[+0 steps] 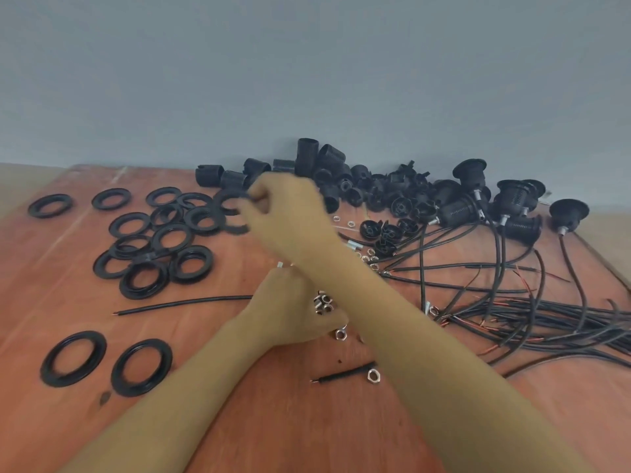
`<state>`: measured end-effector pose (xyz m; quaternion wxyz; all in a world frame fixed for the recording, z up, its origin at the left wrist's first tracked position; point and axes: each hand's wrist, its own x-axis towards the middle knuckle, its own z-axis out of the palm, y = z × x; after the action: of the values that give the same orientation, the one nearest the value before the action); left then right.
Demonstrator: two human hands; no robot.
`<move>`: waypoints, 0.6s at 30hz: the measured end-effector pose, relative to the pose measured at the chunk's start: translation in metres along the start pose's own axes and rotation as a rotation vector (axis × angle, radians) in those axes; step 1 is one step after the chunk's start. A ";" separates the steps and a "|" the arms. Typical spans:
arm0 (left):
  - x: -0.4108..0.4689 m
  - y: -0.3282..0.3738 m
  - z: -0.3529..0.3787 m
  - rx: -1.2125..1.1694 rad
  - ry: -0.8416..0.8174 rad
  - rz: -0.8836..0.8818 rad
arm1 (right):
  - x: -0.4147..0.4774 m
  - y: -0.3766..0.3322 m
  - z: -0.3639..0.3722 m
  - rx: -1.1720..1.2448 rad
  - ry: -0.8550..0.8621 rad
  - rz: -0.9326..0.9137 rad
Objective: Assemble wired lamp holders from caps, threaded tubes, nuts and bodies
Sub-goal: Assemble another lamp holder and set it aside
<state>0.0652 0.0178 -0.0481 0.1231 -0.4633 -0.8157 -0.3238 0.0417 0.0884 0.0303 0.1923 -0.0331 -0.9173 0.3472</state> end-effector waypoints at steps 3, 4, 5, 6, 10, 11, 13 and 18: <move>0.003 0.001 -0.002 -0.031 0.067 0.012 | -0.020 0.027 -0.060 0.151 0.319 0.056; 0.004 0.000 -0.002 -0.039 0.072 -0.003 | -0.029 0.041 -0.075 0.180 0.358 0.093; 0.005 -0.001 -0.002 -0.037 0.094 -0.027 | -0.038 0.055 -0.087 0.201 0.383 0.151; 0.005 -0.002 -0.002 -0.050 0.121 -0.047 | -0.048 0.070 -0.094 0.244 0.380 0.214; 0.006 -0.006 0.000 -0.108 0.141 -0.083 | -0.079 0.111 -0.093 0.368 0.274 0.406; 0.006 -0.006 0.000 -0.114 0.136 -0.090 | -0.083 0.115 -0.087 0.441 0.236 0.430; 0.006 -0.006 0.000 -0.118 0.136 -0.092 | -0.089 0.119 -0.074 0.594 0.204 0.428; 0.006 -0.009 0.000 -0.144 0.151 -0.075 | -0.093 0.122 -0.065 0.656 0.315 0.319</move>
<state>0.0545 0.0182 -0.0489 0.1382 -0.4145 -0.7954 -0.4200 0.1430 0.2035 -0.0354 0.2747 -0.1651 -0.7002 0.6379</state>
